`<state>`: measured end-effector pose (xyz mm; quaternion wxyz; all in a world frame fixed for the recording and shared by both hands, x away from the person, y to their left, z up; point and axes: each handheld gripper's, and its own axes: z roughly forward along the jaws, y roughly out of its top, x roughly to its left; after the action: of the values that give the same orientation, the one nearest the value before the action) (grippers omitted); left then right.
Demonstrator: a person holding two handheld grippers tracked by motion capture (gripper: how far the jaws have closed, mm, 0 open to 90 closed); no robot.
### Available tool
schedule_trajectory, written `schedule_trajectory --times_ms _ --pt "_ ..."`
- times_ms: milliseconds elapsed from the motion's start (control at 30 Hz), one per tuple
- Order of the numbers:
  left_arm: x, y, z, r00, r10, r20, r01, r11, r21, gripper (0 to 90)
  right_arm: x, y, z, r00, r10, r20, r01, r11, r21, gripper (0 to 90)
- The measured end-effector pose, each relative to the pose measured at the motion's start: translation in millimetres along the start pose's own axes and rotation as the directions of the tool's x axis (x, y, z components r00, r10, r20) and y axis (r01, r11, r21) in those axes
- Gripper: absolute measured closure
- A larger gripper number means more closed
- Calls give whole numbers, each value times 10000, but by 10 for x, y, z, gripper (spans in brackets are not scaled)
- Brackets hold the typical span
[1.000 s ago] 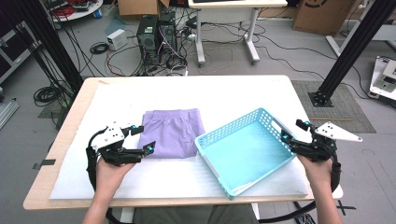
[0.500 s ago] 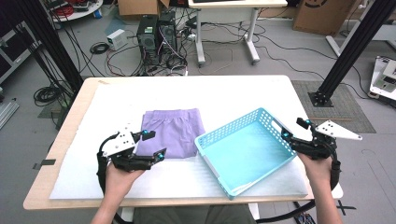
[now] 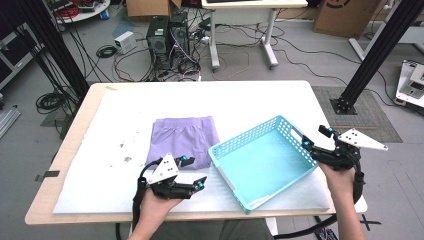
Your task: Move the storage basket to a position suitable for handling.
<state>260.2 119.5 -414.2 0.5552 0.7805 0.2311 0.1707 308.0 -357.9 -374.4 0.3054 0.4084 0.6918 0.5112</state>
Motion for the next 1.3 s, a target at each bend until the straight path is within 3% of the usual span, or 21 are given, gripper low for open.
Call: schedule_trajectory --times_ms 133,567,667,800,1300 --pt "-97 -54 99 9995 -129 -279 132 9999 102 294 -1 1 -3 10000 37 24 -37 10000 -10 252" --pt "-285 -118 480 9995 -320 -33 322 9976 618 302 -41 -11 -23 9996 97 258 -96 9999 -50 252" --pt "-310 -110 531 9999 -107 -69 111 9983 577 305 -53 -15 -31 9994 160 307 -158 9999 -63 252" --pt "-331 -120 579 9998 -30 215 18 9984 569 324 -61 -18 -27 9995 129 292 -128 9999 -47 252" --pt "-273 -83 562 9999 60 -154 -60 10000 43 333 -101 -26 -21 9992 209 346 -217 9995 229 253"
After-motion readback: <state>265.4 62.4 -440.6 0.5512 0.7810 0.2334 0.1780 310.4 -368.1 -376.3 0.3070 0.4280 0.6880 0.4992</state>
